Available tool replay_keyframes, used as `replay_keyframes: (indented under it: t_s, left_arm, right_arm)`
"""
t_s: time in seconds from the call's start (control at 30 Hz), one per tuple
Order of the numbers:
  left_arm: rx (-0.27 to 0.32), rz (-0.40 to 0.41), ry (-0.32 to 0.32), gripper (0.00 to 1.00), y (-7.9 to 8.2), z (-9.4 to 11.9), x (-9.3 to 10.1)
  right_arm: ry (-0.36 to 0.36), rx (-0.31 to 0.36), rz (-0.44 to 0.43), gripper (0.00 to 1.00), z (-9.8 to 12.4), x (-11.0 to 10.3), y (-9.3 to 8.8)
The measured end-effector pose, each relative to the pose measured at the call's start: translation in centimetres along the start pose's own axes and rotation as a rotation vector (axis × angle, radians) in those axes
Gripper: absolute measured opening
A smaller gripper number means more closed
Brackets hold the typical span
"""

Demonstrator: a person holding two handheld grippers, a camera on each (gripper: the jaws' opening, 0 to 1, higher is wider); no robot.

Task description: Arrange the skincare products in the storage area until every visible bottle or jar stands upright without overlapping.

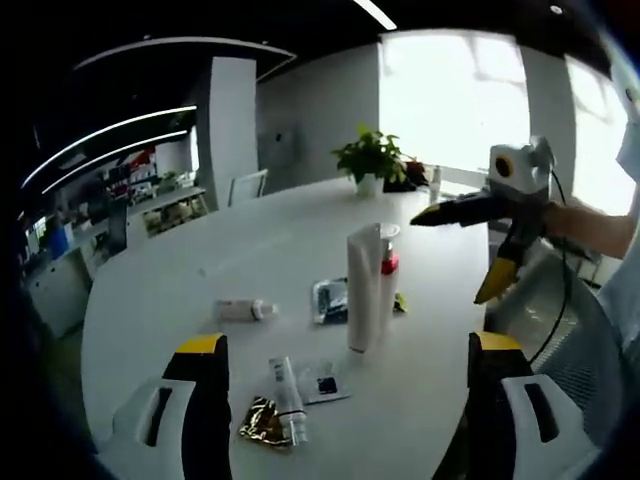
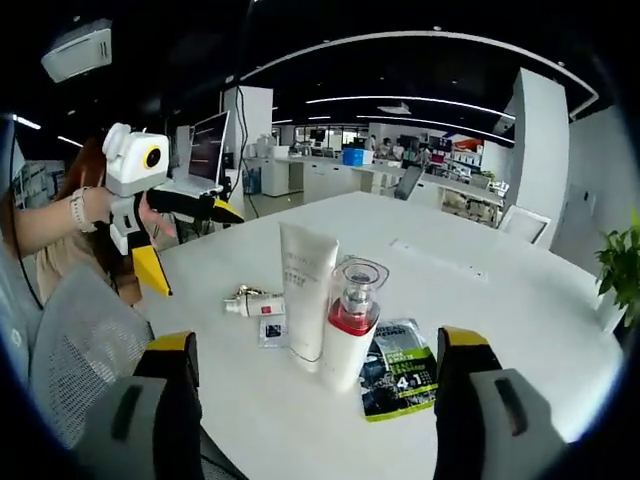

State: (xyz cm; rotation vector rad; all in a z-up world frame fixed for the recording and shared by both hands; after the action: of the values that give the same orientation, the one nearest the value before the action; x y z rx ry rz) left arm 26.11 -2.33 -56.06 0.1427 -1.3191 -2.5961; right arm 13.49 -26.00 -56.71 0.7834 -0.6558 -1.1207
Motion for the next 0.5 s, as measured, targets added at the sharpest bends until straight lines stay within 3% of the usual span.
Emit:
replay_keyframes:
  t_s: [0.43, 0.5]
  left_arm:
    - [-0.122, -0.008, 0.021, 0.97, -2.1, -1.6, -1.0]
    - [-0.14, -0.011, 0.029, 0.9, -2.3, -1.8, -1.2]
  right_arm:
    - [0.013, -0.02, -0.034, 0.98, -0.8, -0.8, -1.5]
    - [0.013, -0.022, -0.037, 0.98, -0.8, -0.8, -1.6]
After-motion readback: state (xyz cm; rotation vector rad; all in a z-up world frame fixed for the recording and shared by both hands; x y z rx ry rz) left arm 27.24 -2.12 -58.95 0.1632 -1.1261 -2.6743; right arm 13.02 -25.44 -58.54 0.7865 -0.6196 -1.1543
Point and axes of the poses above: the point that each gripper's makers call its tool centre point, and the gripper's own axes: z roughly backward along the fingers, x roughly to its right, y roughly out of its top, the point moved 10 cm from there along z, roughly backward along the fingers, and after that the axes turned 12 degrees about -x, right-handed, at the moved point
